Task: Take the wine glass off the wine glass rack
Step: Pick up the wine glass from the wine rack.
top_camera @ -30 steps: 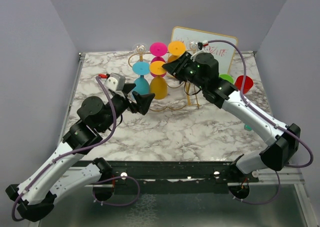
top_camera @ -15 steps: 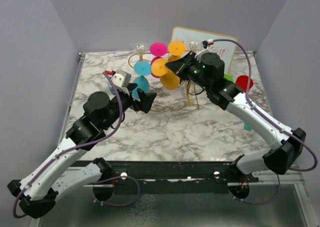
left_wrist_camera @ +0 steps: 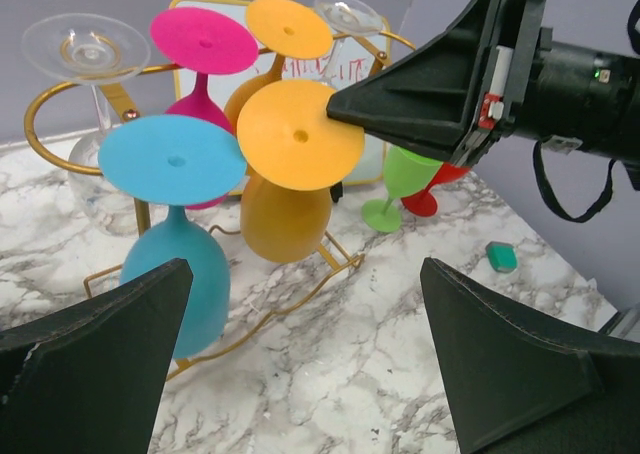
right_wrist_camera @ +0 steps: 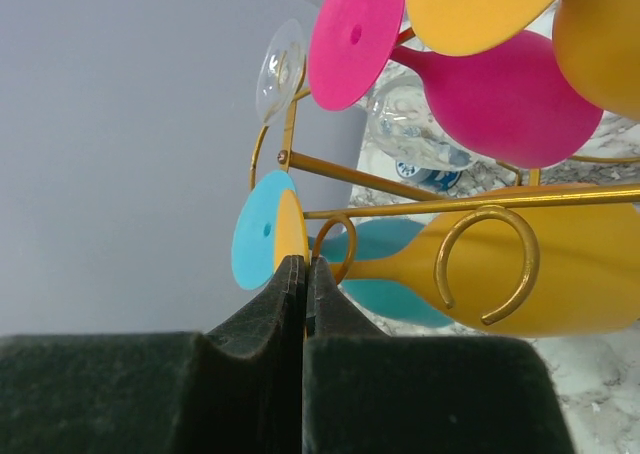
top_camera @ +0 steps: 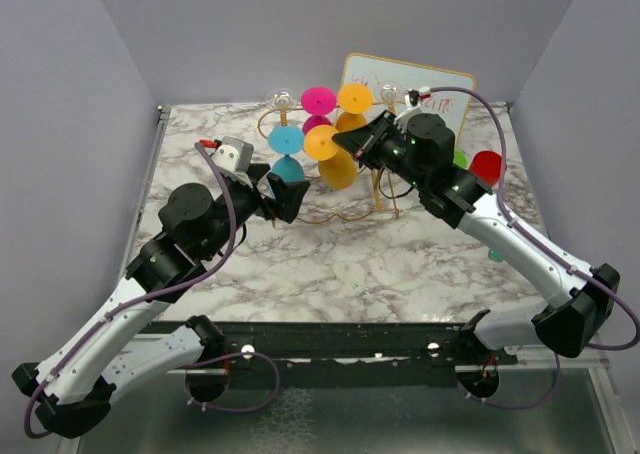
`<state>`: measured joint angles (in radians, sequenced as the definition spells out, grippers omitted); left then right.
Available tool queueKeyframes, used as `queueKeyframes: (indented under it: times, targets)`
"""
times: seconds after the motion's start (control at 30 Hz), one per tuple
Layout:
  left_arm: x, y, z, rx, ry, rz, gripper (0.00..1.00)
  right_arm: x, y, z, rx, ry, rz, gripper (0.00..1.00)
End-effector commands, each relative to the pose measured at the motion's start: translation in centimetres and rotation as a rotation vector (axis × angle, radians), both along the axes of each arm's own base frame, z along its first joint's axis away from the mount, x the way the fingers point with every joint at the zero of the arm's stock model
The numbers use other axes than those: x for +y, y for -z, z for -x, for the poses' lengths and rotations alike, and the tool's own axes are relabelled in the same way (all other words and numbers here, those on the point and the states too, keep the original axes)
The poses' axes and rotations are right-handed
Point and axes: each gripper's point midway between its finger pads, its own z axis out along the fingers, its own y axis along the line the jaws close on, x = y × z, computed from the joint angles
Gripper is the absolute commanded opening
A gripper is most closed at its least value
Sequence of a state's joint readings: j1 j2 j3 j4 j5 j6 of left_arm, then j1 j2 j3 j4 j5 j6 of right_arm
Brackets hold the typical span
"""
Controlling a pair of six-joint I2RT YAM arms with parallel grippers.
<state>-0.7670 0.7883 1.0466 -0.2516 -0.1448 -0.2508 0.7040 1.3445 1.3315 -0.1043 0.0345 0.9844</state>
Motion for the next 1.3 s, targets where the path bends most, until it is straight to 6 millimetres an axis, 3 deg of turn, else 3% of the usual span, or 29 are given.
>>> queueKeyframes:
  times: [0.0, 0.9, 1.27]
  targets:
    - [0.4, -2.7, 0.4, -0.033, -0.001, 0.053, 0.99, 0.2, -0.8, 1.7, 0.002, -0.061, -0.030, 0.01]
    - [0.2, -2.4, 0.2, -0.020, -0.002, 0.044, 0.99, 0.7, -1.0, 3.4, -0.020, -0.153, -0.027, 0.01]
    - [-0.5, -2.5, 0.3, -0.011, 0.030, 0.024, 0.99, -0.5, -0.3, 5.0, 0.001, -0.168, 0.006, 0.01]
